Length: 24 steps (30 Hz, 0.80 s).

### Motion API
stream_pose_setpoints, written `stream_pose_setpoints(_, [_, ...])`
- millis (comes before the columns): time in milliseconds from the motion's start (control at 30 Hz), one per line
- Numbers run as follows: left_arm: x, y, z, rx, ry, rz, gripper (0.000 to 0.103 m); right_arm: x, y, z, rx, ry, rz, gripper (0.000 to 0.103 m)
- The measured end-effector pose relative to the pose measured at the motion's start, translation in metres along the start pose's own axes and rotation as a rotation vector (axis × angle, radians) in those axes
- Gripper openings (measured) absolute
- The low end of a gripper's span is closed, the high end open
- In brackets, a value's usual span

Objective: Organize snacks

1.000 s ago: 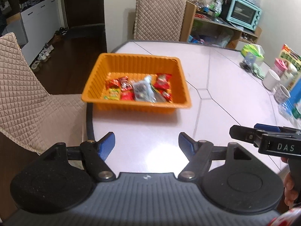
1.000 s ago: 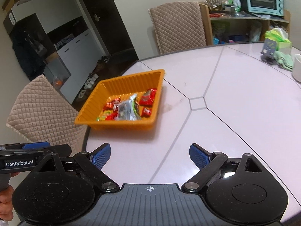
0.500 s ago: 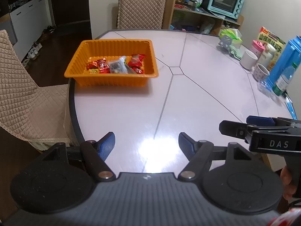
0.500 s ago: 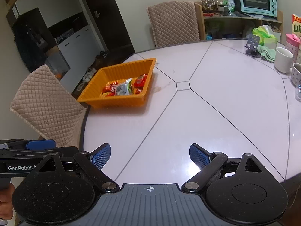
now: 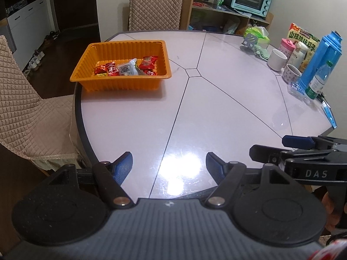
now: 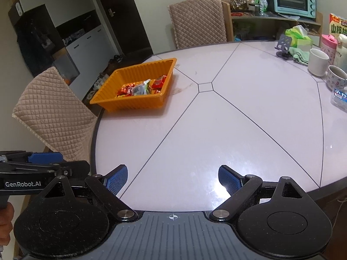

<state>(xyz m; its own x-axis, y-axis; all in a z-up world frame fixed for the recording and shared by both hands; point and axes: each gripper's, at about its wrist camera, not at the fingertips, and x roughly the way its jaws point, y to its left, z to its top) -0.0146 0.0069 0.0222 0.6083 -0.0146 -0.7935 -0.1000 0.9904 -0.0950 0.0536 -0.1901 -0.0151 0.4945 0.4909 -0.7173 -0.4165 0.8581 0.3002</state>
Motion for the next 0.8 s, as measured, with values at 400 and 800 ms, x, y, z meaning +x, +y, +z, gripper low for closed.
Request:
stream_pose_setpoints(400, [-0.0052,-0.0019,-0.0009,0.010,-0.012,-0.013,0.073,-0.0045,-0.0005,-0.0022,0.009,-0.010,-0.011,0.090])
stream_pose_setpoints(800, [-0.0066,0.0026,-0.0015,0.004,-0.013,-0.018,0.073,-0.0041,0.0042,-0.0025,0.004,-0.007,-0.015,0.090])
